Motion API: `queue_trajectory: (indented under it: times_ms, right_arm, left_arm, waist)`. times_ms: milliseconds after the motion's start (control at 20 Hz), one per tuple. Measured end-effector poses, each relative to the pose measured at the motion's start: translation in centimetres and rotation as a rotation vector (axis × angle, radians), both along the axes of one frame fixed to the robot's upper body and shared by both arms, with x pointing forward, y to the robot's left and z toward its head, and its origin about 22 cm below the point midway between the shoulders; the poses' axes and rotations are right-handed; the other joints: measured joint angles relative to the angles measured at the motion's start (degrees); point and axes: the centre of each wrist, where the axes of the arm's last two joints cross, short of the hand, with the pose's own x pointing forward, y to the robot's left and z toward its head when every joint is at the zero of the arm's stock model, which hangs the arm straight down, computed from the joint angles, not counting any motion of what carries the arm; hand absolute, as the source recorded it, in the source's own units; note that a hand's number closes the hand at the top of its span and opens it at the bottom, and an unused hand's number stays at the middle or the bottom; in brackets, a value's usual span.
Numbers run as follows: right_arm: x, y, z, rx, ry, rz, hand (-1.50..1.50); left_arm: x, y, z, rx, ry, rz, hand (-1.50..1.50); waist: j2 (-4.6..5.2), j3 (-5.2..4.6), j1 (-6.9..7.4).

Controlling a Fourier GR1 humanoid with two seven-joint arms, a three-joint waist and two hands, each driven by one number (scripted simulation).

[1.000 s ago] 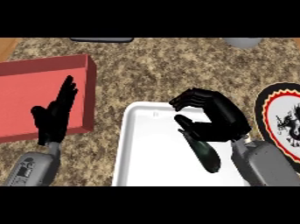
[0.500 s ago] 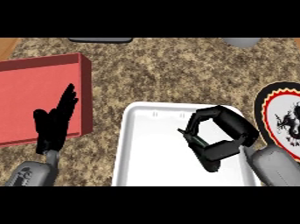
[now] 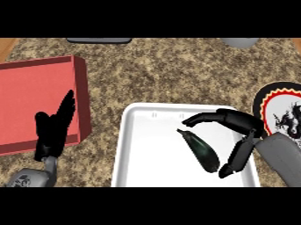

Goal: Pick the eggplant from the tray and place it in the plate

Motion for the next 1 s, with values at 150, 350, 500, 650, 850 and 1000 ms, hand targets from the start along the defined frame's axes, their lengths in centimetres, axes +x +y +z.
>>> queue_trajectory:
  times_ms: [150,350,500,650,850,1000]
  right_arm:
    - [1.6,0.3,1.6,-0.118,-0.121,0.041,-1.5]
    - [3.5,1.8,3.8,-0.261,-0.235,0.117,-1.5]
    - [4.3,2.8,4.8,-0.374,-0.268,0.182,-1.5]
    - [4.6,4.5,5.1,-0.483,-0.278,0.256,-1.5]
    - [4.9,5.6,4.3,-0.596,-0.275,0.32,-1.5]
    - [5.1,6.1,3.6,-0.647,-0.276,0.346,-1.5]
  left_arm:
    - [-0.3,-0.1,-0.1,0.001,0.011,0.006,0.0]
    - [-0.4,0.1,-0.2,-0.005,0.01,0.0,0.0]
    - [-0.8,-0.2,-0.2,0.003,0.007,0.003,0.0]
    - [-0.6,-0.4,-0.2,0.016,0.013,0.019,0.0]
    - [-0.6,0.0,0.0,0.008,0.023,0.021,0.0]
    - [-0.8,0.1,-0.1,-0.001,0.014,0.018,0.0]
  waist:
    - [-0.01,-0.1,0.07]
    - [-0.08,-0.2,-0.19]
    - [-0.11,-0.26,-0.23]
    - [-0.16,-0.22,-0.5]
    - [-0.11,-0.32,-0.73]
    - [-0.16,-0.3,-0.93]
